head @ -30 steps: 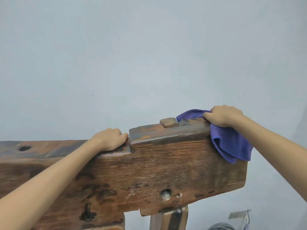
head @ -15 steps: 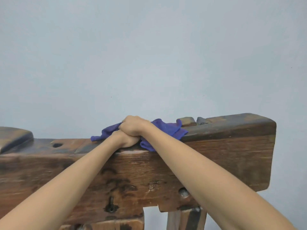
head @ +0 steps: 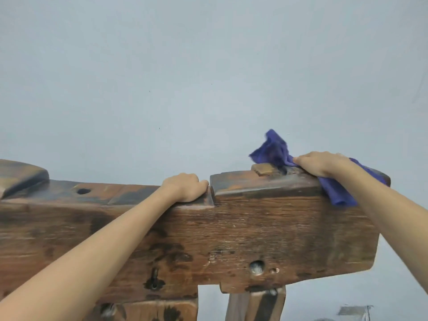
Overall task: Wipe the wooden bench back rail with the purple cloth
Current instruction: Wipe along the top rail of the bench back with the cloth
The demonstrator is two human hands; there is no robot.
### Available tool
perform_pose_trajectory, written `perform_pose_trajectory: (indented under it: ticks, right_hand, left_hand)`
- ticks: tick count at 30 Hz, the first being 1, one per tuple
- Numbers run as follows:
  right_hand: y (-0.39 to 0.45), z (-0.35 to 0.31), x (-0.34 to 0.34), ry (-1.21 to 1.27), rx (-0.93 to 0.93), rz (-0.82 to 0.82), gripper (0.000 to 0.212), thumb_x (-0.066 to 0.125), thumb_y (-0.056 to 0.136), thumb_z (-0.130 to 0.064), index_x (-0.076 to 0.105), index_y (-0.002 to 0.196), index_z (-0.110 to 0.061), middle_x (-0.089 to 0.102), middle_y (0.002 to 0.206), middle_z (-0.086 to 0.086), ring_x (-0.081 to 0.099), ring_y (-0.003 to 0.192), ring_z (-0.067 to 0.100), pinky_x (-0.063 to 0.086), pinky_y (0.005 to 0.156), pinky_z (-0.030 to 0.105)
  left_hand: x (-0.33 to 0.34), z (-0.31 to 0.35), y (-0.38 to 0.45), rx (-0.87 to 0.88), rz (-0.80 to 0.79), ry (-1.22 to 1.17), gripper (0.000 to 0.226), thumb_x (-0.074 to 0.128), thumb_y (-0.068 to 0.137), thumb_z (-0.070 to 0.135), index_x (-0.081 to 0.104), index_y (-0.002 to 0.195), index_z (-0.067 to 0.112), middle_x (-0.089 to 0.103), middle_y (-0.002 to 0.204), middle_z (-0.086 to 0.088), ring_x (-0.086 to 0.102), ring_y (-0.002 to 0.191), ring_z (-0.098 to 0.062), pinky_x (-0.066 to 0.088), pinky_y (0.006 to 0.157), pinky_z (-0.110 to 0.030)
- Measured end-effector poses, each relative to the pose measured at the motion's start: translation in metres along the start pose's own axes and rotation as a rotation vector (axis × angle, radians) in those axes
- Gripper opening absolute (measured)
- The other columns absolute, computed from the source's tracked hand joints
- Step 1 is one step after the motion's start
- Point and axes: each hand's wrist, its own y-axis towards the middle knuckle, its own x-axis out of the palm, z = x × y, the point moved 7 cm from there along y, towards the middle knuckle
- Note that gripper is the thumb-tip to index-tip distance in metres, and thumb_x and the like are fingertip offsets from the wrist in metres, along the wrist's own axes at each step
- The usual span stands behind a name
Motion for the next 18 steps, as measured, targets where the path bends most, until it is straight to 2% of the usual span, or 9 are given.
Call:
perform_pose_trajectory:
  ticks: [2, 4, 6, 9, 12, 13, 15, 16, 18]
  right_hand:
    - [0.007, -0.01, 0.003, 0.013, 0.066, -0.044, 0.053, 0.036, 0.093, -0.054, 0.063, 0.129, -0.026, 0.06, 0.142, 0.008, 0.054, 0.124, 0.032, 0.034, 0.11, 0.047]
    - [0.0, -0.044, 0.008, 0.033, 0.03, -0.079, 0.049, 0.04, 0.083, -0.047, 0.065, 0.117, -0.022, 0.062, 0.138, 0.01, 0.055, 0.12, 0.033, 0.039, 0.1, 0.042]
    - [-0.016, -0.073, 0.009, 0.037, 0.009, -0.053, 0.047, 0.038, 0.08, -0.047, 0.065, 0.109, -0.022, 0.063, 0.135, 0.007, 0.056, 0.119, 0.032, 0.035, 0.087, 0.038]
    - [-0.044, -0.092, 0.012, 0.097, -0.122, -0.051, 0.043, 0.037, 0.078, -0.052, 0.063, 0.099, -0.025, 0.067, 0.124, 0.0, 0.058, 0.111, 0.029, 0.035, 0.082, 0.04]
    - [-0.07, -0.079, 0.014, 0.139, -0.309, 0.1, 0.047, 0.028, 0.094, -0.057, 0.055, 0.13, -0.045, 0.057, 0.145, -0.002, 0.049, 0.133, 0.029, 0.038, 0.095, 0.046]
    - [-0.076, -0.066, 0.013, 0.156, -0.356, 0.165, 0.049, 0.027, 0.098, -0.058, 0.049, 0.141, -0.047, 0.048, 0.155, -0.001, 0.041, 0.142, 0.026, 0.035, 0.104, 0.048]
    - [-0.08, -0.027, 0.009, 0.218, -0.4, 0.226, 0.055, 0.025, 0.104, -0.054, 0.034, 0.155, -0.038, 0.026, 0.168, 0.002, 0.022, 0.154, 0.021, 0.019, 0.119, 0.042]
    - [-0.076, -0.001, 0.007, 0.234, -0.373, 0.238, 0.057, 0.023, 0.105, -0.052, 0.032, 0.158, -0.031, 0.024, 0.168, 0.005, 0.019, 0.154, 0.022, 0.015, 0.122, 0.04]
    - [-0.061, 0.056, -0.003, 0.192, -0.245, 0.274, 0.061, 0.02, 0.101, -0.055, 0.046, 0.147, -0.024, 0.046, 0.154, 0.011, 0.037, 0.143, 0.028, 0.028, 0.117, 0.045]
  left_hand:
    - [-0.002, 0.001, 0.0, -0.008, 0.006, 0.005, 0.043, 0.024, 0.095, 0.05, 0.053, 0.097, 0.018, 0.062, 0.125, -0.018, 0.056, 0.104, -0.033, 0.045, 0.091, -0.041]
    - [-0.001, 0.003, -0.001, -0.023, -0.01, -0.003, 0.041, 0.025, 0.093, 0.05, 0.052, 0.098, 0.019, 0.062, 0.126, -0.016, 0.056, 0.107, -0.033, 0.045, 0.093, -0.043]
    - [-0.003, 0.005, -0.004, -0.032, -0.027, -0.01, 0.045, 0.024, 0.093, 0.05, 0.054, 0.102, 0.018, 0.062, 0.127, -0.014, 0.057, 0.107, -0.032, 0.044, 0.095, -0.043]
    - [-0.005, 0.006, -0.01, -0.032, -0.046, -0.016, 0.045, 0.025, 0.093, 0.049, 0.055, 0.104, 0.017, 0.061, 0.127, -0.014, 0.056, 0.106, -0.032, 0.043, 0.098, -0.045]
    - [-0.006, 0.002, -0.011, -0.028, -0.029, -0.012, 0.043, 0.026, 0.095, 0.045, 0.057, 0.104, 0.015, 0.061, 0.128, -0.017, 0.056, 0.106, -0.034, 0.043, 0.098, -0.045]
    - [-0.005, 0.002, -0.01, -0.025, -0.029, -0.011, 0.045, 0.026, 0.096, 0.043, 0.058, 0.106, 0.013, 0.06, 0.128, -0.019, 0.056, 0.106, -0.034, 0.044, 0.097, -0.045]
    - [-0.004, 0.001, -0.009, -0.02, -0.022, -0.016, 0.046, 0.026, 0.097, 0.042, 0.058, 0.106, 0.011, 0.06, 0.127, -0.021, 0.055, 0.103, -0.034, 0.044, 0.096, -0.044]
    - [-0.004, 0.001, -0.008, -0.02, -0.014, -0.015, 0.045, 0.026, 0.097, 0.043, 0.058, 0.103, 0.011, 0.061, 0.125, -0.021, 0.055, 0.1, -0.033, 0.044, 0.096, -0.043]
    - [-0.004, 0.002, -0.003, -0.025, 0.006, -0.013, 0.043, 0.027, 0.098, 0.043, 0.055, 0.096, 0.012, 0.062, 0.12, -0.02, 0.053, 0.094, -0.031, 0.045, 0.095, -0.043]
